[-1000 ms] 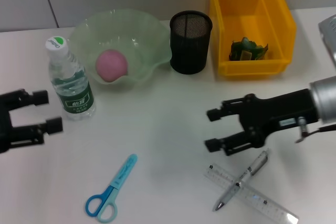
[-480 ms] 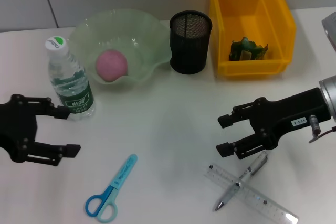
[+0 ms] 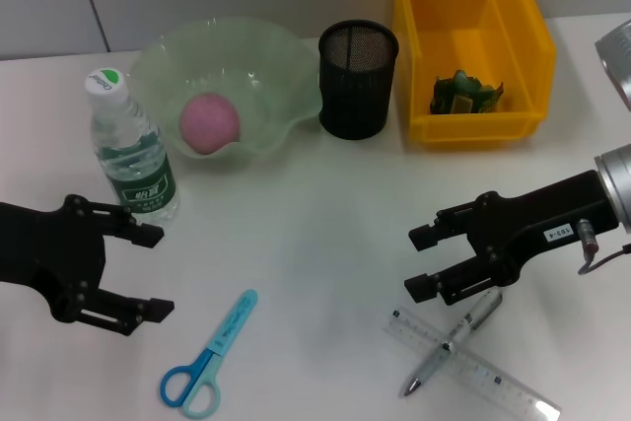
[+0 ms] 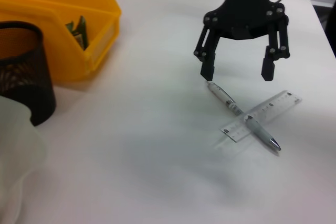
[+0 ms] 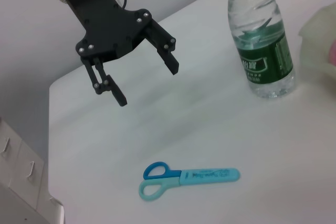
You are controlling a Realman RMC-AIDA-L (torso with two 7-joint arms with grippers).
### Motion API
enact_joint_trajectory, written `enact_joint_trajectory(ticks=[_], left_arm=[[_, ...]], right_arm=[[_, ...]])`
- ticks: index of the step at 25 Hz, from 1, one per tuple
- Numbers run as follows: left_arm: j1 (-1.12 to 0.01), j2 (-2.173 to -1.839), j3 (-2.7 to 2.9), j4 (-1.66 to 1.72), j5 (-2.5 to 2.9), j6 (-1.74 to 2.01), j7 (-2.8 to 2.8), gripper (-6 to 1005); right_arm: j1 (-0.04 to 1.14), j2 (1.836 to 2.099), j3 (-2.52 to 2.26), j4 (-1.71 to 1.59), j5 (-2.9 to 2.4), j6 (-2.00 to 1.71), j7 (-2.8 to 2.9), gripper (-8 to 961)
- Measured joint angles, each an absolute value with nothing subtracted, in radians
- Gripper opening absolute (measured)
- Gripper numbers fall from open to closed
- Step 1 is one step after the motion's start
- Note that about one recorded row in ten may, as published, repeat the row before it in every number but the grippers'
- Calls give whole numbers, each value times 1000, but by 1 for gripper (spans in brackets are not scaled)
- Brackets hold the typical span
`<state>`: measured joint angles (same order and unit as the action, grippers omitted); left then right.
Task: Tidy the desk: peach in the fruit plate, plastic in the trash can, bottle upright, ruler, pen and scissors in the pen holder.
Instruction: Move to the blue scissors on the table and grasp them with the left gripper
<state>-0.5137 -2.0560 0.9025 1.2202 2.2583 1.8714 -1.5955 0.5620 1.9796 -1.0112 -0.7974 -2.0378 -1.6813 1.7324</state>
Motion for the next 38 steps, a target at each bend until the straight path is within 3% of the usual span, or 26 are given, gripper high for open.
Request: enact_joint_trajectory(ticks=[9,24,38], left_arm=[[-517,-2064,923,1215,2261,1869,-1655,837],[-571,-2069,1128,1248,2452,1803,-2351,836],[-608,-2074,1284,1241,2468,1749,-2605,836]], right_arm=[[564,1982,-1005,-792,-2080,-1683,1737,815],[579,1973,-1005,-802,-2122,-1685,1694,814],[588,1970,-1003,-830,-2144,-1694,1695,815]])
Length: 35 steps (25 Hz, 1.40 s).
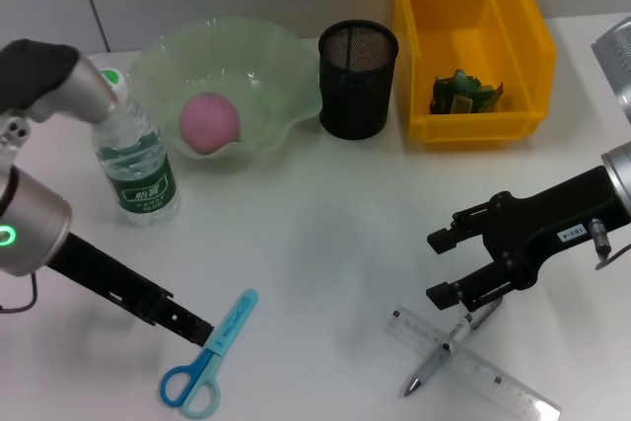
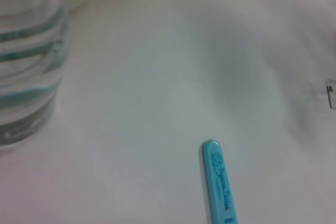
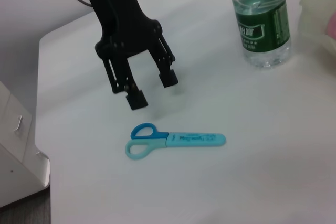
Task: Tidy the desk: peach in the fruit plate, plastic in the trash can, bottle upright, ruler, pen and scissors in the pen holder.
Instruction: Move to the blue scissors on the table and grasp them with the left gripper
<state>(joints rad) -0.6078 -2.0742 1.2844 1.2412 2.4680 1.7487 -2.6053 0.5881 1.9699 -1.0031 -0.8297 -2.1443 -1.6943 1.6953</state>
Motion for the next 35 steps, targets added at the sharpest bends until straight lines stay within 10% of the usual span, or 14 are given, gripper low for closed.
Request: enact_joint_trajectory(ticks=[35], left_arm=[[-659,-2079,1455,1142,2406,1660,-2672,836]], right_arm=[[603,1970,-1003,-824,-2173,-1692,1701,814]])
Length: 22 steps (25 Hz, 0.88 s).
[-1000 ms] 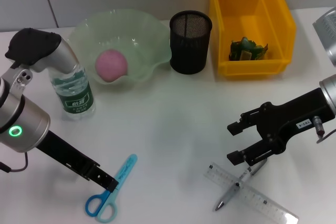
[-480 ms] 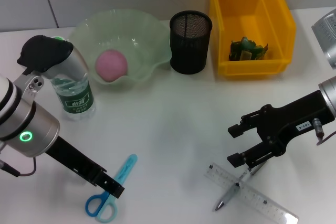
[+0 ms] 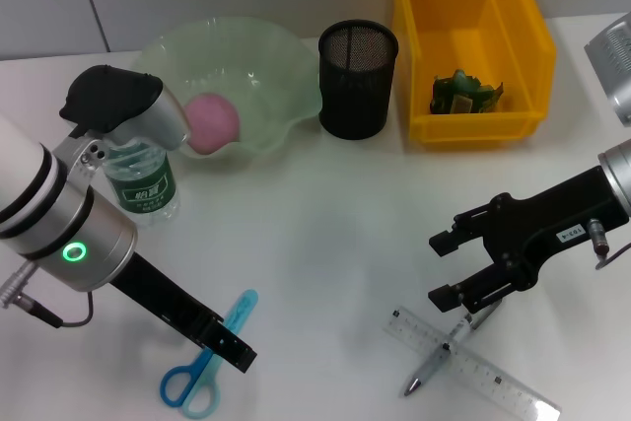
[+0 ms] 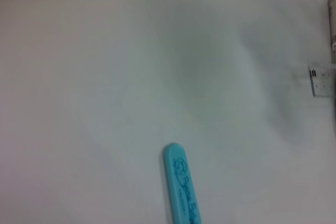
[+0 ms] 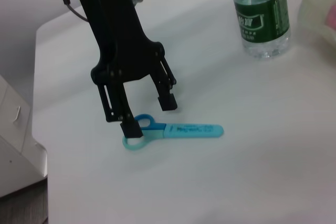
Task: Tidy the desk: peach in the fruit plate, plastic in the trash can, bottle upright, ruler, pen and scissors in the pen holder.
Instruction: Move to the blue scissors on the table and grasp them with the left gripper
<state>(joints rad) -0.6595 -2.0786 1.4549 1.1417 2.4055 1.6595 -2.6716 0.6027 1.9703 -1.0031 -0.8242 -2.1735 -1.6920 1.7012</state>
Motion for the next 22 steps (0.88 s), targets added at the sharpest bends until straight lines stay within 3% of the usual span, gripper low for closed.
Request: enact_joint_trajectory(ticks=[22], left_arm=[[-666,-2078,1501,1139,2391,1640,-2658,835]], right_arm=[[630,1970,-1003,-816,-2197,-1686,1713,815]])
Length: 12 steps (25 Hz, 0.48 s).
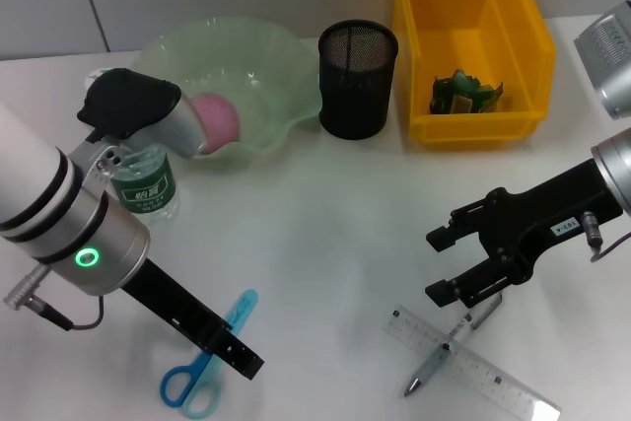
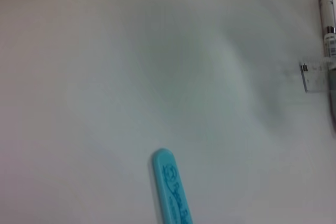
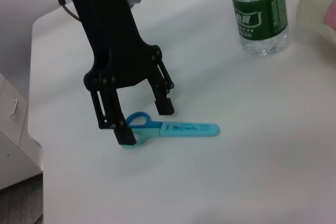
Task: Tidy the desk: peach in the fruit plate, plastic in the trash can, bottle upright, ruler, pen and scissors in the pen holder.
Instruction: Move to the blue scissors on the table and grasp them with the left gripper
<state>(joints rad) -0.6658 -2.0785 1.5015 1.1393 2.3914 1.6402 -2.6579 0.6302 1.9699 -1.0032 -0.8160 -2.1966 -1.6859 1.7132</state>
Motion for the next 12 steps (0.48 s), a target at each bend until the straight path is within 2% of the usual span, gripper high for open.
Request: enact_joint_trajectory(ticks=[12], left_arm=[[-665,-2078,1517,1139,2395,1628,-2621,835]], right_arm=[[623,1974,-1002,-816,-2197,-1685,1714,815]])
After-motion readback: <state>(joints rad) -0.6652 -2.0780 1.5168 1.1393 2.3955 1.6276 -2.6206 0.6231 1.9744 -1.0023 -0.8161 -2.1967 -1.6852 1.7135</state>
